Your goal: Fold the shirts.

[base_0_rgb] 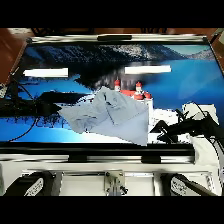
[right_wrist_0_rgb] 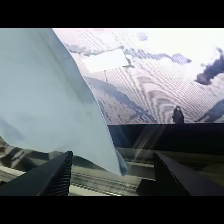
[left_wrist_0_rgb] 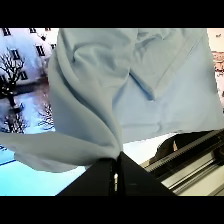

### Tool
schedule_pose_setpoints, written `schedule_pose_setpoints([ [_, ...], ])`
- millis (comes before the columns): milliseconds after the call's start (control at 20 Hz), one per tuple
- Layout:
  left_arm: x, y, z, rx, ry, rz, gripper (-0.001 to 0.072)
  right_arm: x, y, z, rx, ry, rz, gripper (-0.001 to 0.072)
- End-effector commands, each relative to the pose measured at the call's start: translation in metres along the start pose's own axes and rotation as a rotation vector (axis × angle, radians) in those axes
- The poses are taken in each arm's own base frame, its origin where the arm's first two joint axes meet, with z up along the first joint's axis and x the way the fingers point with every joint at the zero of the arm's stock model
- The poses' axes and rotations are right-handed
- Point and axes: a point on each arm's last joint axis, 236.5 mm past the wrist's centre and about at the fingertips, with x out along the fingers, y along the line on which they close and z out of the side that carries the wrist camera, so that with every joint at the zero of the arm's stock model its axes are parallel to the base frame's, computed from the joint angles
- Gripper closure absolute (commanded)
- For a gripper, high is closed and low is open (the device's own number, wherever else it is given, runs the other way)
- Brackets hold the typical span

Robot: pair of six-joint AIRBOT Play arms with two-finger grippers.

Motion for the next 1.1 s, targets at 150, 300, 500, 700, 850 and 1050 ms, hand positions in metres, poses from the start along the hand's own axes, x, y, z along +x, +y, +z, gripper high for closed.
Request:
schedule_pose_setpoints([
  [150,0.000,0.000,0.002,-0.001,-0.007,0.002,0.0676,0.035,0.016,-0.005,-0.107,-0.013,-0.097,0.0102],
  [300,0.000,0.001,0.002,0.000,-0.007,0.003,0.0676,0.047,0.037,-0.002,-0.124,-0.054,-0.075,0.0102],
  [500,0.000,0.002,0.005,0.000,-0.019,0.007,0.0676,0.061,0.067,-0.011,-0.139,-0.058,-0.012,0.0139],
  [700,-0.002,0.001,0.007,0.009,-0.027,0.010,0.0676,0.064,0.081,-0.030,-0.226,0.003,0.005,0.0647],
  [850,-0.038,-0.011,0.055,0.104,-0.164,0.052,0.0676,0.007,0.134,-0.016,-0.479,-0.098,0.081,0.0648],
  [1050,-0.190,-0.073,0.155,0.326,-0.572,0.180,0.0676,-0.235,0.259,0.001,-0.835,-0.827,0.173,0.0648],
])
